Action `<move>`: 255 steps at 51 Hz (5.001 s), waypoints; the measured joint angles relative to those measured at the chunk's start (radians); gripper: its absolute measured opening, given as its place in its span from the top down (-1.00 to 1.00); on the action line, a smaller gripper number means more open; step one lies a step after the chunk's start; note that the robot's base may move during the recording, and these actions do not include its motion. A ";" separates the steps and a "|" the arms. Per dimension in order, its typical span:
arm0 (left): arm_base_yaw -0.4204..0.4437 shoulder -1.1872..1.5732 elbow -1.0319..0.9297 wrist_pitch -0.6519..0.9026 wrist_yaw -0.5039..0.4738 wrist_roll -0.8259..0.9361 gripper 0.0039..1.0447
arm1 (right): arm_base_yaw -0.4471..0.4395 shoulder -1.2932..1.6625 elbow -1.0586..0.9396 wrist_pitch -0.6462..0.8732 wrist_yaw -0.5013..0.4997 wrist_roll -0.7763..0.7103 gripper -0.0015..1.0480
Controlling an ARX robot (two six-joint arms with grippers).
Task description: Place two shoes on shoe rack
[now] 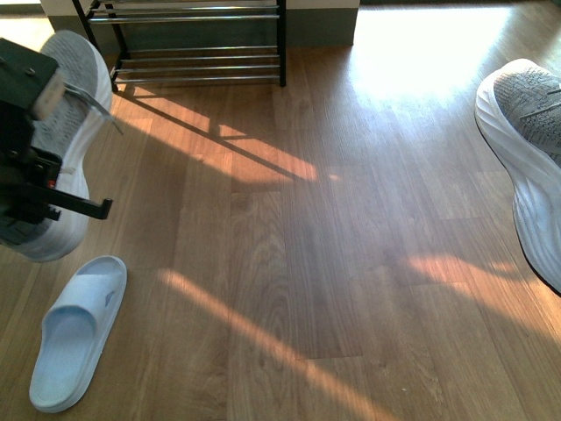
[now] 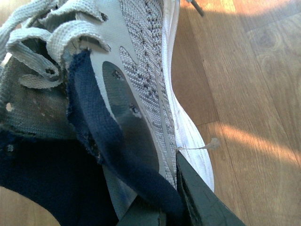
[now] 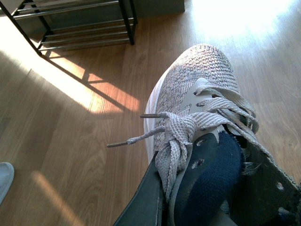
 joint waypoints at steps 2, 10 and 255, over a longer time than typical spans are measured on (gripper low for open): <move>-0.005 -0.072 -0.034 -0.020 -0.005 0.010 0.97 | 0.000 0.000 0.000 0.000 0.000 0.000 0.97; -0.043 -0.428 -0.145 -0.156 -0.080 0.038 0.97 | 0.000 0.000 0.000 0.000 0.000 0.000 0.97; -0.119 -0.789 -0.241 -0.330 -0.203 0.072 0.97 | 0.002 0.002 -0.002 0.000 0.000 0.000 0.97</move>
